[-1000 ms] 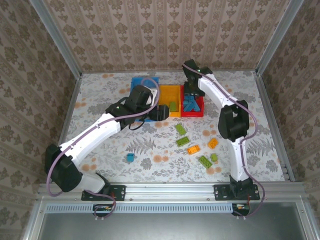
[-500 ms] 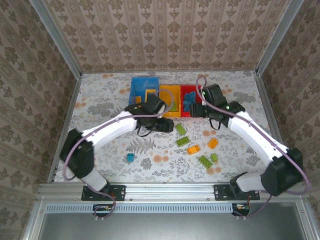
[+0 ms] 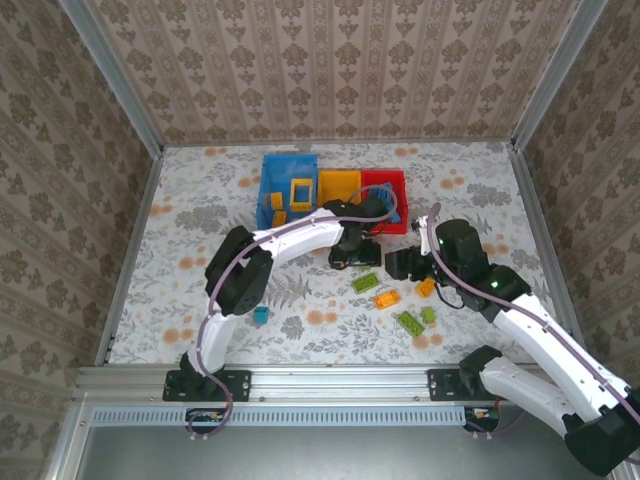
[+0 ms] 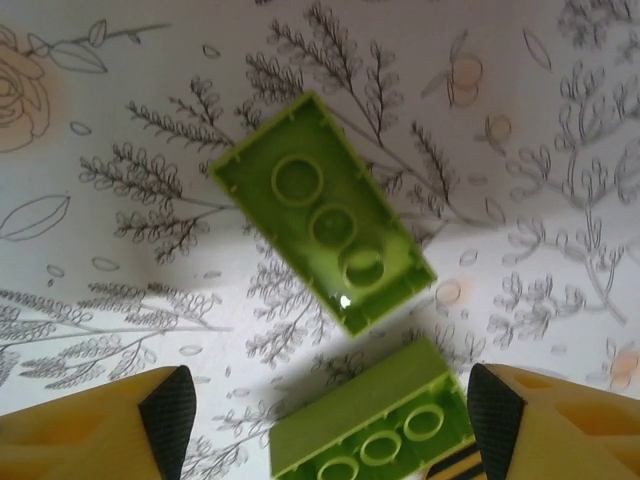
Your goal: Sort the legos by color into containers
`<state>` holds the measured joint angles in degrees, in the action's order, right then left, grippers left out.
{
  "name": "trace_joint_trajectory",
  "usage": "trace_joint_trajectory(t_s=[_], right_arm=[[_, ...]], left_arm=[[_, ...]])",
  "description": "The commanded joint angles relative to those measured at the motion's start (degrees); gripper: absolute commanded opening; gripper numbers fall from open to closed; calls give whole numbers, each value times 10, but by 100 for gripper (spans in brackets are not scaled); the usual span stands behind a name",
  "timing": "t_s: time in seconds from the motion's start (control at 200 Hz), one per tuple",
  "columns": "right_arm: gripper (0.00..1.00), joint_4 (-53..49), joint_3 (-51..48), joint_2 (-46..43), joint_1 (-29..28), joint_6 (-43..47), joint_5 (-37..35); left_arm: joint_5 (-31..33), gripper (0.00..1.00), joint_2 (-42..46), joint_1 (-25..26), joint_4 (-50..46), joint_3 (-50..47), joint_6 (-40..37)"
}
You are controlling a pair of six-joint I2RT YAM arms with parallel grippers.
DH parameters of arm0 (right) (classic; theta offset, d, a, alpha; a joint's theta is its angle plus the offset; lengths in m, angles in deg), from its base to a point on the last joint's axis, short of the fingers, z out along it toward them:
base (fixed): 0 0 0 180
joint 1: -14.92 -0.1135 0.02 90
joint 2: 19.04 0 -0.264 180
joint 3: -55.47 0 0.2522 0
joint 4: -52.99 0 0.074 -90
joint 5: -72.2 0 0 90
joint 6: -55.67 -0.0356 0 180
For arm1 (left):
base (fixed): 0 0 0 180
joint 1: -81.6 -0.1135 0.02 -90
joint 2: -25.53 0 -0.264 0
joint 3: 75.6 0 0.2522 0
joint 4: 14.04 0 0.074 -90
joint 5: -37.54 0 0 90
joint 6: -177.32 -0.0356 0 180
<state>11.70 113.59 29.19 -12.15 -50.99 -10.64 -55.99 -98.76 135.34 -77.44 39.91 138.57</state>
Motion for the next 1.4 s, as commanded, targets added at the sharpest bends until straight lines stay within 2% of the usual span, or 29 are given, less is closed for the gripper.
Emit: trace_joint_trajectory(t_s=[0.0, 0.15, 0.275, 0.68, 0.915, 1.055, 1.23, 1.395], right_arm=[[73, -20, -12, -26, -4, -5, 18], [73, -30, -15, -43, -3, 0, 19], [73, -29, -21, -54, -4, -1, 17], [74, -16, -36, -51, -4, -19, 14], [73, -7, -34, -57, -4, -18, 22], [73, 66, -56, -56, -4, -32, 46], [75, 228, -81, -11, -3, -76, 32], [76, 271, -42, 58, 3, -90, 19]], left_arm=[[27, 76, -35, -2, -56, 45, 76], [29, 76, -82, -6, -77, 96, 107], [29, 71, -104, -9, -78, 108, 123], [34, 36, -116, -15, -74, 102, 109], [107, 33, -7, -14, -86, 59, 57], [126, 33, 37, -32, -93, 63, 6], [118, 33, 4, -70, -84, 136, -70], [136, 33, -61, -103, -81, 237, -120]])
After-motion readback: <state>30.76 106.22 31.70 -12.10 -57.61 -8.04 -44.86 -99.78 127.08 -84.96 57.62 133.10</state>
